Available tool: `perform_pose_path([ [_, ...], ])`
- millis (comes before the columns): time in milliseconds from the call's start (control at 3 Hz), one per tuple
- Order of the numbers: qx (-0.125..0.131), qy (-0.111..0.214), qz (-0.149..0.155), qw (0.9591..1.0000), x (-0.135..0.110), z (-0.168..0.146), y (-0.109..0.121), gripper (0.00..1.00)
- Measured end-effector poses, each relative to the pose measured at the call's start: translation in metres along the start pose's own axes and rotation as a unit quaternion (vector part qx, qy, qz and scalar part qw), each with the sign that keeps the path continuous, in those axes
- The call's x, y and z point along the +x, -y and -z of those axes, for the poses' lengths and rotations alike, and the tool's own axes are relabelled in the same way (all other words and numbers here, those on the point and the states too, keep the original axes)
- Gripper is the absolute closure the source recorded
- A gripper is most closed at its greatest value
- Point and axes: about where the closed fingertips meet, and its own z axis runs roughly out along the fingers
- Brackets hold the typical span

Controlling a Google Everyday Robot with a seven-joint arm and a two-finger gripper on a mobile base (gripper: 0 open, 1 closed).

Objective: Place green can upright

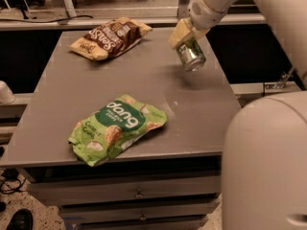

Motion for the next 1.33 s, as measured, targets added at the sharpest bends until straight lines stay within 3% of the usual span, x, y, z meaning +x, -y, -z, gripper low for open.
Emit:
perform_pose_path([
  [333, -0.042, 0.089, -0.006, 0.9952, -0.009, 0.008, -0.005, 1.0],
  [667, -0.079, 0.173, -0.006, 0.9818, -0.019, 0.006, -0.014, 1.0],
  [1000, -0.1, 0.26, 0.006, 0.9604, -0.046, 0.01, -0.024, 1.0],
  [1333, -0.088, 0.306, 0.006, 0.9479, -0.07, 0.018, -0.022, 1.0],
])
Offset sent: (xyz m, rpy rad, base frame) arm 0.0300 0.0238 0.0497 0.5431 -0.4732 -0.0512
